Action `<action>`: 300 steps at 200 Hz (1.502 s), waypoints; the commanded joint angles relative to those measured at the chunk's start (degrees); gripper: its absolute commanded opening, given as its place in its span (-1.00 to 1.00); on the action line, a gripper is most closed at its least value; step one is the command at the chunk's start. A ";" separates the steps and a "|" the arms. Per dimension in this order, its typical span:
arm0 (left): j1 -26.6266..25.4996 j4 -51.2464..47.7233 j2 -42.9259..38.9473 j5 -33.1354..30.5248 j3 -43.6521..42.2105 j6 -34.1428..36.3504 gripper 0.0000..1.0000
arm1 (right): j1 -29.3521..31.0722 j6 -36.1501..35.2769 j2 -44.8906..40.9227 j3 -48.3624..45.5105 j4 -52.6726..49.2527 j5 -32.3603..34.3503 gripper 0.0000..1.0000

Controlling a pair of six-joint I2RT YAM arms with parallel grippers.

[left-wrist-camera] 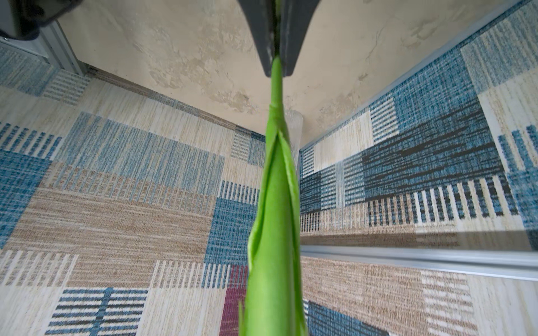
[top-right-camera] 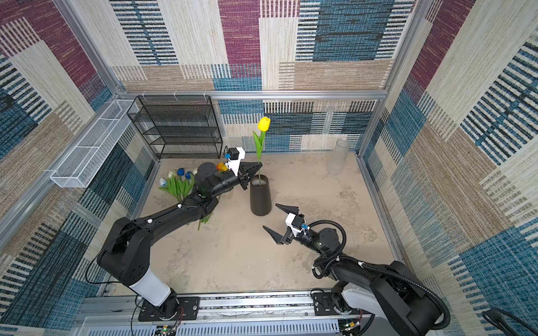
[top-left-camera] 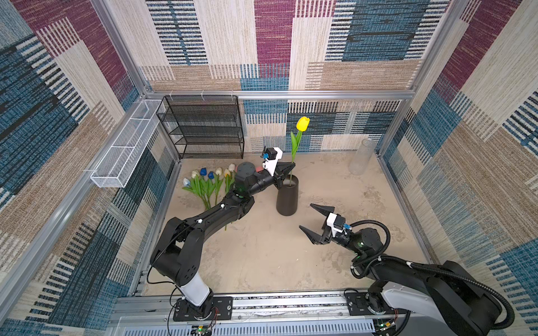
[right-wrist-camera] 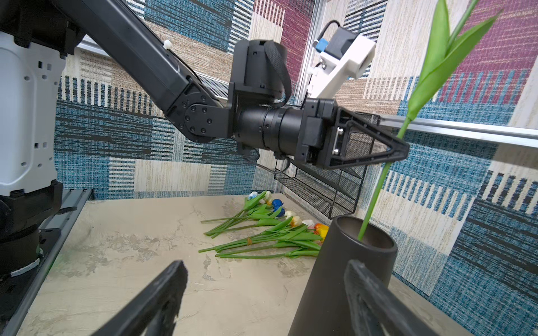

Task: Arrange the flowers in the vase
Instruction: 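Carry the yellow tulip over the grey vase and lower its stem inside, then open the left gripper and return it to the tulips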

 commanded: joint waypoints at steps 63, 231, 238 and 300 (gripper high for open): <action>-0.76 0.27 -2.70 -1.56 -6.31 4.42 -1.00 | 0.10 0.10 1.42 0.88 0.96 -1.20 0.76; -2.17 -19.17 -6.11 -6.91 -3.40 10.75 -0.20 | 0.10 -0.31 1.74 1.14 0.11 -0.52 0.77; -2.17 -20.82 -6.98 -6.82 -3.30 11.29 -0.15 | 0.11 -0.42 1.66 1.14 -0.13 -0.29 0.77; -1.56 -29.68 -22.16 -10.27 -7.22 14.68 0.06 | 0.10 -0.03 2.30 1.66 -0.58 1.59 0.86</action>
